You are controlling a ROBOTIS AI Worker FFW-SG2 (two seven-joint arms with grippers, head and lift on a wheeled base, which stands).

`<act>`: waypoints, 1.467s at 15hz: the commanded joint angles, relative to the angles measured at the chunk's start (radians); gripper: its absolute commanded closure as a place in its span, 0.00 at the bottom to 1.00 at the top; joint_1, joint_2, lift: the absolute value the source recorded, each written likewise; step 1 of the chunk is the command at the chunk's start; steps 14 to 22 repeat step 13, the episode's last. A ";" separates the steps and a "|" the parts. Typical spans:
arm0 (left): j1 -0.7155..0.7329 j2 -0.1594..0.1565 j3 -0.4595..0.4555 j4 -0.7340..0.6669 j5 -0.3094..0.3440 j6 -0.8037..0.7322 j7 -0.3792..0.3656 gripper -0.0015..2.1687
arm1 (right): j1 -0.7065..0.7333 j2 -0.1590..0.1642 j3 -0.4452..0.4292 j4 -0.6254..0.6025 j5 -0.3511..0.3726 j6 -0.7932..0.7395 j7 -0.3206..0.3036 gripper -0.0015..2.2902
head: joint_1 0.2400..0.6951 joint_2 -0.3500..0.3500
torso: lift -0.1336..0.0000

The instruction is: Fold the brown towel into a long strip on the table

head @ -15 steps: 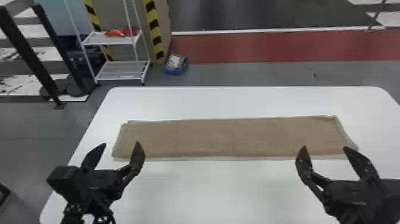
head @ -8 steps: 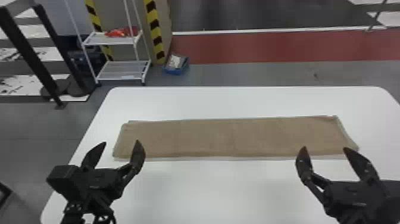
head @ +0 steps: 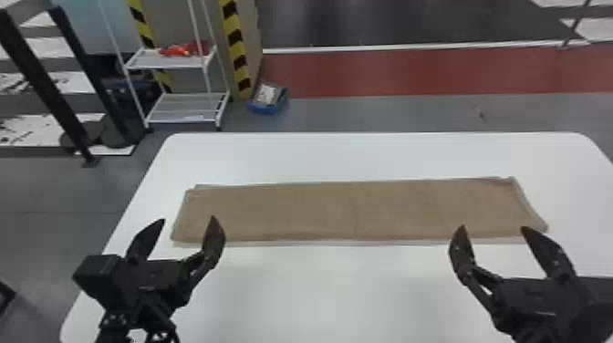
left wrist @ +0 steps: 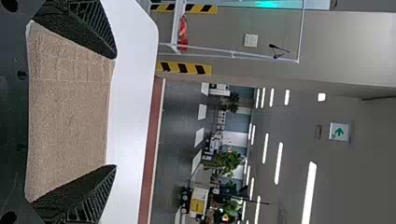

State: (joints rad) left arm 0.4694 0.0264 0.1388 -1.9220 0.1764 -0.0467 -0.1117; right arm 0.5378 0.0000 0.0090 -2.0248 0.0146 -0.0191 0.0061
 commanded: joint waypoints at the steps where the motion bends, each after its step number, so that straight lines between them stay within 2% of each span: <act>1: 0.002 -0.002 -0.002 -0.003 0.000 0.000 -0.002 0.02 | 0.002 0.001 0.000 0.000 -0.004 0.000 0.000 0.04 | 1.00 0.62 | 0.25; 22: 0.009 -0.003 -0.004 -0.009 -0.002 0.000 -0.005 0.02 | 0.002 0.001 0.000 0.001 -0.021 -0.003 0.000 0.04 | 1.00 0.62 | 0.25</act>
